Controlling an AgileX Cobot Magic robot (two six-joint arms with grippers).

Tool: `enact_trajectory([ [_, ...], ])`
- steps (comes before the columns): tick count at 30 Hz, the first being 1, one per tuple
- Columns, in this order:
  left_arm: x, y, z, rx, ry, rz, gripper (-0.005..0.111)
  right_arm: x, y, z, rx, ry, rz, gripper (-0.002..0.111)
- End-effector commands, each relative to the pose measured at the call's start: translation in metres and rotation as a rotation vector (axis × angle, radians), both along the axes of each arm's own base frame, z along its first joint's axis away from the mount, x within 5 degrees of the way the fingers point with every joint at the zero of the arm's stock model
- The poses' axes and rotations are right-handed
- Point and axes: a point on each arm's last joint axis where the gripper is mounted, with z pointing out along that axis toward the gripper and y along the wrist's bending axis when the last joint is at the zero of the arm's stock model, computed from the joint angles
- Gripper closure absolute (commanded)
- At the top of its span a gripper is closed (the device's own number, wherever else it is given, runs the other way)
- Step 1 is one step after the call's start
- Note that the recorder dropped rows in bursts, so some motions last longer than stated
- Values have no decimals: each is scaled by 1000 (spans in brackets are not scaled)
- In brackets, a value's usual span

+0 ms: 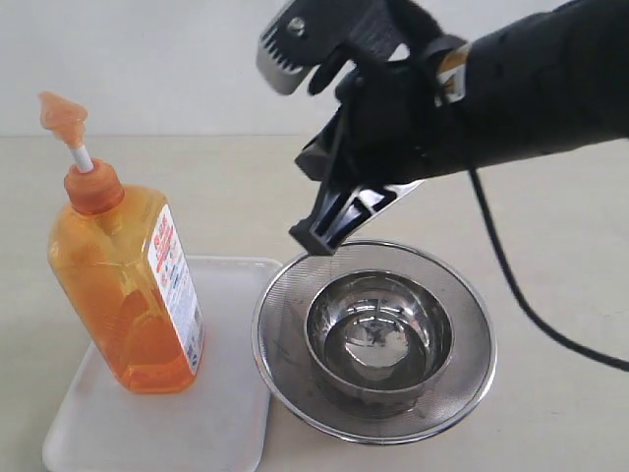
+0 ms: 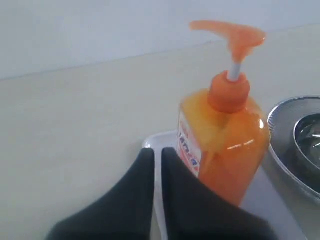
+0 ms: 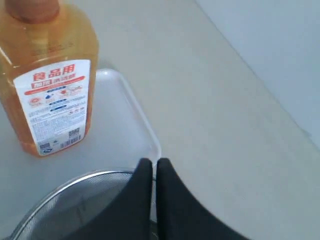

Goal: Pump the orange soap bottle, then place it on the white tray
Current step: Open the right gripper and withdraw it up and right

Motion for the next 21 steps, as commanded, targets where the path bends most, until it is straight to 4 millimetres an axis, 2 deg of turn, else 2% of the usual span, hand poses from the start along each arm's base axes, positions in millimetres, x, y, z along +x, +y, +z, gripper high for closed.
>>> enact_trajectory([
  [1, -22, 23, 5, -12, 24, 40, 102, -11, -31, 25, 10, 10, -58, 108],
  [4, -33, 29, 9, -89, -45, 11, 102, -21, -49, 42, 40, -2, -93, 108],
  [7, -34, 30, 10, -98, -63, 9, 102, -28, -55, 51, 77, -21, -100, 108],
  [21, -33, 32, 11, -80, -80, 20, 102, -28, -55, 51, 81, -23, -101, 108],
])
